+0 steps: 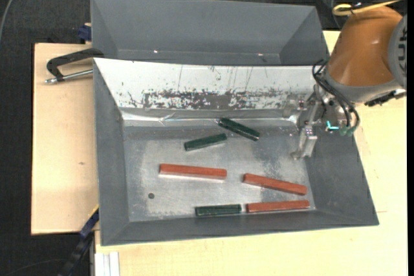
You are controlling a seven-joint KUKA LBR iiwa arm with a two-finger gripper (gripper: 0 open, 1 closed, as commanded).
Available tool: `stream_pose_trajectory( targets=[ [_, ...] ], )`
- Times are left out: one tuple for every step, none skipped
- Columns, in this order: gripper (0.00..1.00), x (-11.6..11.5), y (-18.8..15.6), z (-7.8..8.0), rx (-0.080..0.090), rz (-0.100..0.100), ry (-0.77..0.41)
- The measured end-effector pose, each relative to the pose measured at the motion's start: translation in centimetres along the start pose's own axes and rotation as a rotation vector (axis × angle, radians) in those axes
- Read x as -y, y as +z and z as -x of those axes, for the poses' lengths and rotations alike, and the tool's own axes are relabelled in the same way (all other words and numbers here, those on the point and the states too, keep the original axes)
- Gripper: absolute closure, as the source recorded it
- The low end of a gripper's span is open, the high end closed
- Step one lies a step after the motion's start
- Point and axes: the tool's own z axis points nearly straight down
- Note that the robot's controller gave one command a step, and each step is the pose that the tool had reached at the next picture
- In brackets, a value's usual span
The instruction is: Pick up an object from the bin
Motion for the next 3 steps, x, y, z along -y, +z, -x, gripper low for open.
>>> stream_pose_trajectory(
  targets=[
    [0.00, -5.8, 7.4, -7.3, 0.007, 0.000, 0.021],
    [1.00, -5.7, 7.4, -7.3, 0.008, -0.001, 0.021],
    [1.00, -7.0, -11.9, -3.3, 0.022, -0.004, -0.141]
  ],
)
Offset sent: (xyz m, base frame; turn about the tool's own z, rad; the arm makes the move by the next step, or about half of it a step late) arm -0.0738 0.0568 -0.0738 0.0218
